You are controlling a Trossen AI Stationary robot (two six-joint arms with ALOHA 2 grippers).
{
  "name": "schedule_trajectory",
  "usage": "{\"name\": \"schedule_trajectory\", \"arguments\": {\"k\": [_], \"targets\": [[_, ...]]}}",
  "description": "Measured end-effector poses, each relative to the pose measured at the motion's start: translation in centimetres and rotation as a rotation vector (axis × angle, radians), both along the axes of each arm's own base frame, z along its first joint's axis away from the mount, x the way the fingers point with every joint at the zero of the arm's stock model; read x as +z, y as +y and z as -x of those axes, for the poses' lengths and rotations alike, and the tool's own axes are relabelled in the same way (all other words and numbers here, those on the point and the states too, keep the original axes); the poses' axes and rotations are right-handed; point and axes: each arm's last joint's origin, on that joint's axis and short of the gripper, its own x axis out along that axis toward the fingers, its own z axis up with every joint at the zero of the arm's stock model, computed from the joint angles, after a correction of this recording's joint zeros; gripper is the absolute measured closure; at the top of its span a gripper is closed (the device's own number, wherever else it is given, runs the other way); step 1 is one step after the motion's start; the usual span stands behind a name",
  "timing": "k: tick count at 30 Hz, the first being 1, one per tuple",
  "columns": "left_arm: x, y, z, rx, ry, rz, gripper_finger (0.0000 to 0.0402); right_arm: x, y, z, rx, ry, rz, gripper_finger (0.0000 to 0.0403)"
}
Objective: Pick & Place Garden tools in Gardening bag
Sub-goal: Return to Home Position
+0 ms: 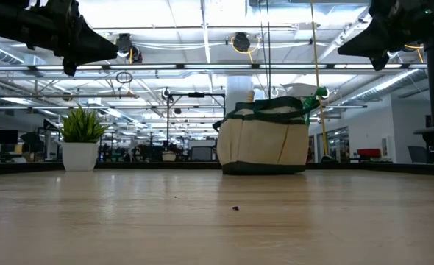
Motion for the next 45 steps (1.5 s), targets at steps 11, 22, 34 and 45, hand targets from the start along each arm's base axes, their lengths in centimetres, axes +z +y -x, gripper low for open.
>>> {"name": "schedule_trajectory", "arguments": {"k": [11, 22, 34, 45], "targets": [[-0.4, -0.5, -0.6, -0.01, 0.032, 0.014, 0.0302, -2.1, 0.2, 0.4, -0.013, -0.021, -0.05, 0.0402], [0.9, -1.3, 1.8, -0.031, -0.075, -0.087, 0.0302, -3.1, 0.2, 0.5, -0.018, -0.031, -0.049, 0.0402], [-0.3, -1.6, 3.9, -0.02, -0.075, -0.084, 0.0302, -2.8, 0.5, 1.3, -0.016, -0.105, -0.035, 0.0402], [-5.6, -1.8, 1.8, -0.027, -0.164, -0.058, 0.0302, -6.6, 0.1, 0.3, -0.018, -0.147, -0.06, 0.0401]]}}
